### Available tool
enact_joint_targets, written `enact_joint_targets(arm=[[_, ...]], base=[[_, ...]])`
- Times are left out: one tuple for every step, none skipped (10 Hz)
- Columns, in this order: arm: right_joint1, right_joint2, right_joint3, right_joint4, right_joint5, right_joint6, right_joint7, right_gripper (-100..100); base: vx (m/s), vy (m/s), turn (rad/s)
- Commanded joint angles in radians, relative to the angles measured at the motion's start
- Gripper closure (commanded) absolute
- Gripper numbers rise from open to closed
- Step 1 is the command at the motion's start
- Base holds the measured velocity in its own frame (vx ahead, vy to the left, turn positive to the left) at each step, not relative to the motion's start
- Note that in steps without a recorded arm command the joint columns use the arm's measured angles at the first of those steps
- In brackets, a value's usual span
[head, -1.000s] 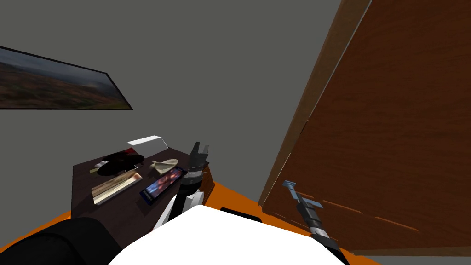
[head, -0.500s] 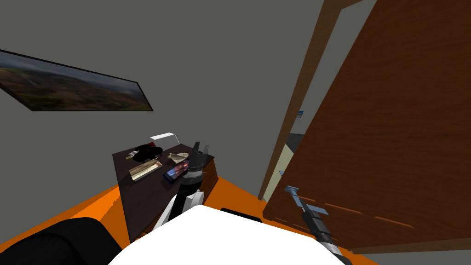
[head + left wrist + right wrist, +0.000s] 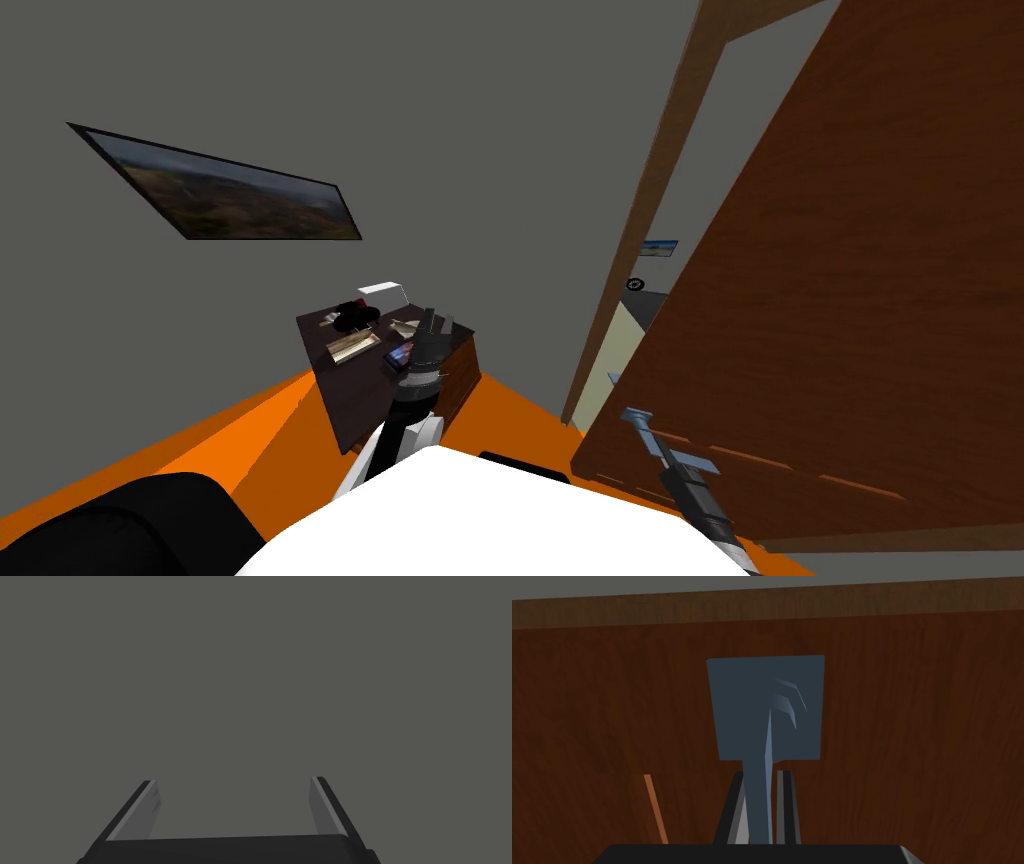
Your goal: Pull the door open
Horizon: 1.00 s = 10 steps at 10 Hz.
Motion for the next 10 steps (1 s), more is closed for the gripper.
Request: enact_joint_targets(arm=[[0.006,-0.008,-0.006,0.017,0.008,-0.023,-0.006,100],[0.008,-0.01,-0.007,0.02,0.011,-0.03,-0.007,100],[0.012,-0.016,-0.013,0.03,0.018,-0.049,-0.013,100],[0.015,-0.02,-0.016,0.036,0.023,-0.062,-0.016,100],[0.018,-0.026,-0.02,0.044,0.03,-0.078,-0.021,100],[0.02,-0.029,-0.022,0.048,0.033,-0.086,-0.023,100],[0.023,-0.032,-0.025,0.053,0.037,-0.096,-0.026,100],[0.023,-0.026,-0.02,0.046,0.037,-0.087,-0.024,100],[0.019,-0.029,-0.016,0.058,0.038,-0.092,-0.024,100],[0.016,-0.032,-0.015,0.062,0.037,-0.094,-0.024,100]], base=[[-0.219,-0.055,0.144],[-0.184,-0.033,0.089],[-0.195,-0.06,0.171],[-0.238,-0.065,0.198],[-0.237,-0.066,0.166],[-0.215,-0.096,0.159],[-0.221,-0.076,0.155],[-0.1,-0.023,0.031],[-0.158,-0.046,0.161],[-0.217,-0.045,0.179]])
